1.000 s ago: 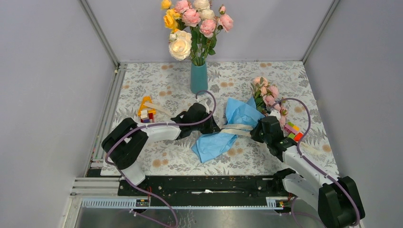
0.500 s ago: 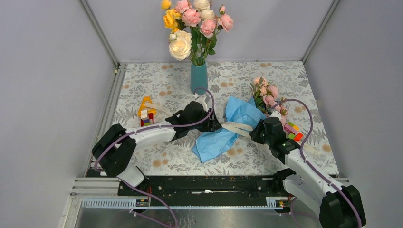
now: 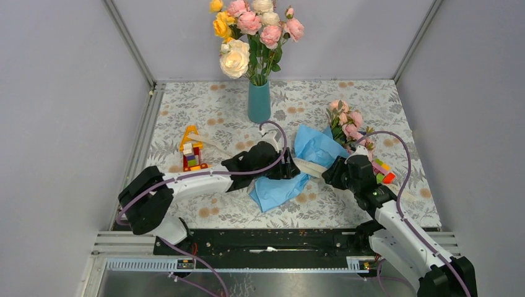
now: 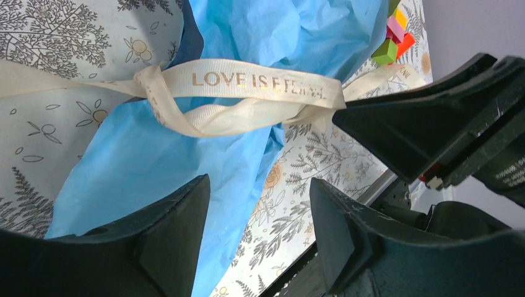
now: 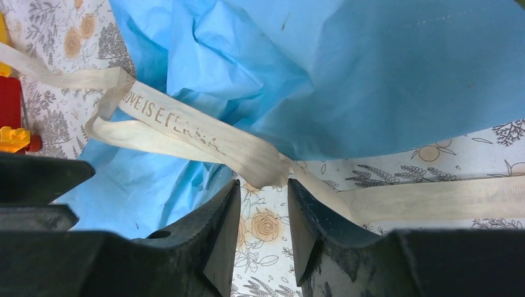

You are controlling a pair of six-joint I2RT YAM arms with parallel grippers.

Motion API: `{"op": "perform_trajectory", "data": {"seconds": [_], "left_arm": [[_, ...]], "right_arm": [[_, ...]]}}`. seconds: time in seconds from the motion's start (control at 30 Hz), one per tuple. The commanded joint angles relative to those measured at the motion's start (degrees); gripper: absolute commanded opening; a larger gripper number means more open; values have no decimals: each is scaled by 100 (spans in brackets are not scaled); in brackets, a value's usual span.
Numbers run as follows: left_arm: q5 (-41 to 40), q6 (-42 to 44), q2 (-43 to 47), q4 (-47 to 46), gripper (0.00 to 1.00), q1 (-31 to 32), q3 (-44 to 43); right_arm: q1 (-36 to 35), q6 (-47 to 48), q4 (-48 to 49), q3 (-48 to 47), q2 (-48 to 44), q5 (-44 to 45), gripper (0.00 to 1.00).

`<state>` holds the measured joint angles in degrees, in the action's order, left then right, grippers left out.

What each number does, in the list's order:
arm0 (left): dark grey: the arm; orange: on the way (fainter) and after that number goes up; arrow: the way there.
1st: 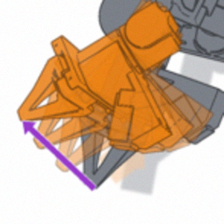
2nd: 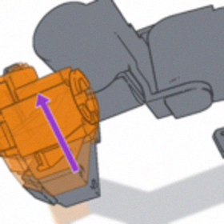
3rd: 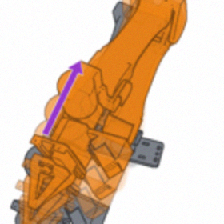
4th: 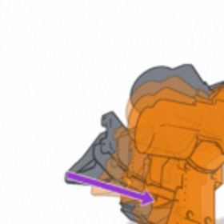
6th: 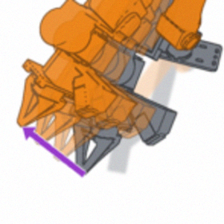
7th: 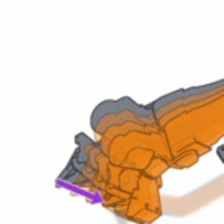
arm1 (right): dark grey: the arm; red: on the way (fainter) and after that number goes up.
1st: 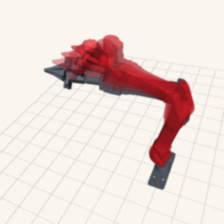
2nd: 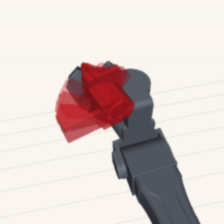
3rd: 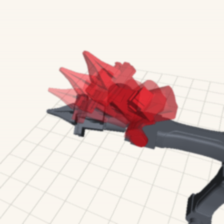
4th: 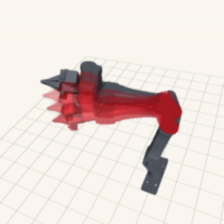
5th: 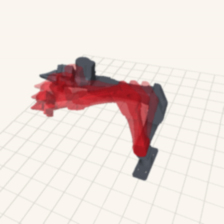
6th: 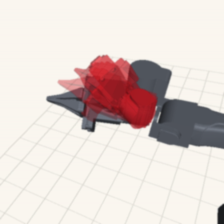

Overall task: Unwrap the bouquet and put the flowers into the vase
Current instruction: Untie the ribbon from the wrapping paper.

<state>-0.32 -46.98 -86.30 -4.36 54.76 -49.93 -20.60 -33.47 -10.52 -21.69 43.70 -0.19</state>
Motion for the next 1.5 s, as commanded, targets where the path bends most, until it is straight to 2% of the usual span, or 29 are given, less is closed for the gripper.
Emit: {"op": "perform_trajectory", "data": {"seconds": [0.0, 0.17, 0.43, 0.63, 0.93, 1.03, 1.17, 1.23, 1.47], "left_arm": [[-112, -443, -270, -605, 63, -1, -364], [-14, -686, -771, -705, 63, 5, -710], [-76, -838, -1092, -789, 62, 6, -768], [-295, -840, -1234, -807, 48, 5, -781], [-625, -1112, -1131, -1506, 47, 0, -334], [-656, -1155, -1167, -1587, 35, -16, -358], [-685, -1149, -1096, -1638, 9, -42, -332], [-698, -1124, -981, -1643, 0, -89, -249], [-157, -821, -662, -1549, 0, -332, -174]], "right_arm": [[21, -62, -87, -4, -142, -222, 41], [21, -19, -93, -34, -151, -322, 39], [21, 148, -218, -151, -272, -439, 40], [18, 185, -199, -190, -301, -522, 40], [21, 293, -363, -279, -396, -674, 43], [21, 293, -363, -239, -377, -696, 43], [20, 427, -331, -257, -301, -738, 46], [16, 529, -294, -317, -244, -809, 50], [20, 1038, -250, -744, 343, -975, 66]]}}
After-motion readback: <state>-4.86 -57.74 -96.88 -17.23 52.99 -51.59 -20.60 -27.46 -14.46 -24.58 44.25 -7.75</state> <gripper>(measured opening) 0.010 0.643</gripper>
